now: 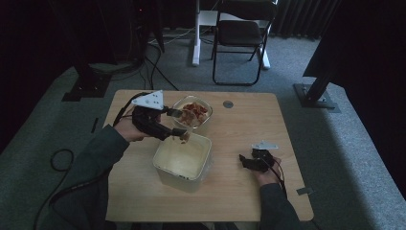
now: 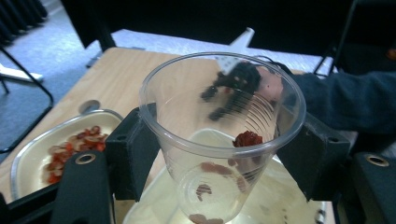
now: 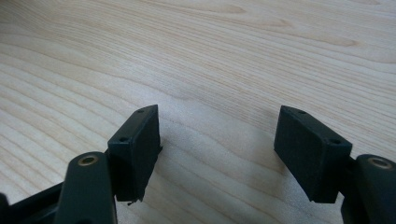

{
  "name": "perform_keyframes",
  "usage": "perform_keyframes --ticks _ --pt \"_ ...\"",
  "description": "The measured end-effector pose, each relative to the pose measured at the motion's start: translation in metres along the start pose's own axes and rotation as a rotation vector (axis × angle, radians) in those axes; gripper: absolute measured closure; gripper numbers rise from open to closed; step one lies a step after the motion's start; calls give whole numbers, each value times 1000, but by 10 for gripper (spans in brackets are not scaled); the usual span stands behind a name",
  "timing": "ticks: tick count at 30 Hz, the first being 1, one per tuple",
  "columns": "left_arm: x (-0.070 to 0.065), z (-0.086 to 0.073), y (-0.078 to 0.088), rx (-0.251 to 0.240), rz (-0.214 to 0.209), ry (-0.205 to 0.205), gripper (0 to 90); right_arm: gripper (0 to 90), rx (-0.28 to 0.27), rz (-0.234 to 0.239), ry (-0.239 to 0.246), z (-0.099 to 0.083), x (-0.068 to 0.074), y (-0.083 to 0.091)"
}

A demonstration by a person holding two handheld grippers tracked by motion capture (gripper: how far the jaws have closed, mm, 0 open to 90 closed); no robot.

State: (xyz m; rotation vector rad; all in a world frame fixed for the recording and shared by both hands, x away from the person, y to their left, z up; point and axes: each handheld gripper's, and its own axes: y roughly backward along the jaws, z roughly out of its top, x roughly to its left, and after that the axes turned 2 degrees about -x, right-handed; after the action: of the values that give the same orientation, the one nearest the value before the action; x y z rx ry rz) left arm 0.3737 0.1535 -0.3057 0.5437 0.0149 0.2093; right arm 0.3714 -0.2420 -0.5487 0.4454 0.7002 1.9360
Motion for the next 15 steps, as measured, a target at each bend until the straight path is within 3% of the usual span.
perform_keyframes --ticks 3,5,6,15 --pt "-3 -1 -3 22 -81 -14 314 309 0 -1 0 0 0 0" --pt "-5 0 -5 40 -91 -13 258 310 0 -1 -1 0 0 0" --pt "-4 0 -7 55 -105 -5 187 310 0 -1 -1 0 0 0" --pt "3 1 -7 28 -72 28 125 310 0 -2 -2 0 0 0"
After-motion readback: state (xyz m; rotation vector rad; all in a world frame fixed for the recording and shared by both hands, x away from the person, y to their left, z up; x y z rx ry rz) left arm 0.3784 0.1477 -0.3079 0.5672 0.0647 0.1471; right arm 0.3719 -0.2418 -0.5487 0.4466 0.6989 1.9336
